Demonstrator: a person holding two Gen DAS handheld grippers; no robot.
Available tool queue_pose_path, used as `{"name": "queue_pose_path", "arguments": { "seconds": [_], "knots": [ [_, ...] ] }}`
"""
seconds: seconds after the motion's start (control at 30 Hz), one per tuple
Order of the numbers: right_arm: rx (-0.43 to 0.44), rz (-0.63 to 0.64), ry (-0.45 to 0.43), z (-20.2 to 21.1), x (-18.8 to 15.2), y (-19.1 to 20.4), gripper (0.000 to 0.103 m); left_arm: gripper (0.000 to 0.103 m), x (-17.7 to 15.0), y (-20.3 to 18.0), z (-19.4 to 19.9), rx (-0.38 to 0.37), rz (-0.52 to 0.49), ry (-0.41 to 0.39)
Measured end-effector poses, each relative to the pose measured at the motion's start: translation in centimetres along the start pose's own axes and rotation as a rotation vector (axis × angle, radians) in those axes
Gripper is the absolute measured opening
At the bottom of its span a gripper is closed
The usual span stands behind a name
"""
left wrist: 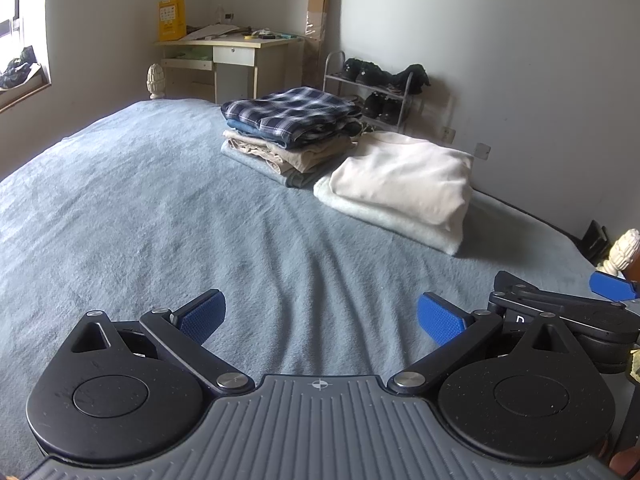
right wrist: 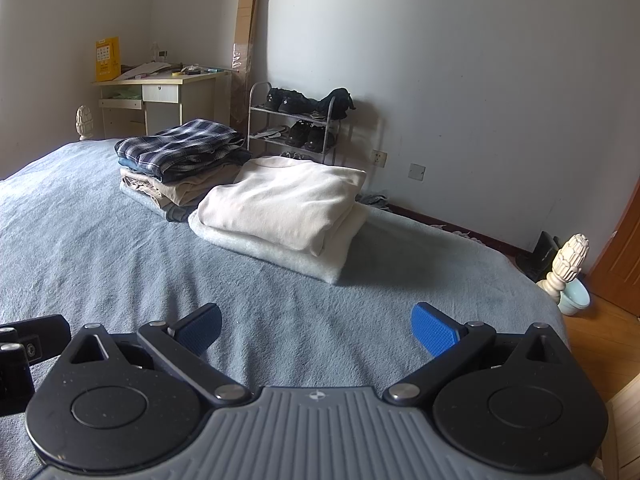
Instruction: Fold clothes
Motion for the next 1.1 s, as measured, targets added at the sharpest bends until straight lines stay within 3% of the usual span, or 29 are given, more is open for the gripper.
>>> {"name": "queue_pose_path", "arguments": {
  "seconds": [1.1],
  "knots": [
    [0.000,-0.001,0.000,0.15,-0.08,0.09,0.103,0.103,-0.04,0.00,-0.01,0.006,0.003,0.005]
  ]
}}
Point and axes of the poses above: each gripper's, at about its wrist camera, not at the fingertips, and z roughly against the way its jaws point, y to its left, x to its top, the point moved 1 cm from there along -z, roughly the way its jaws point, and after that the axes turned 13 degrees about -x, right-handed, at the moved point
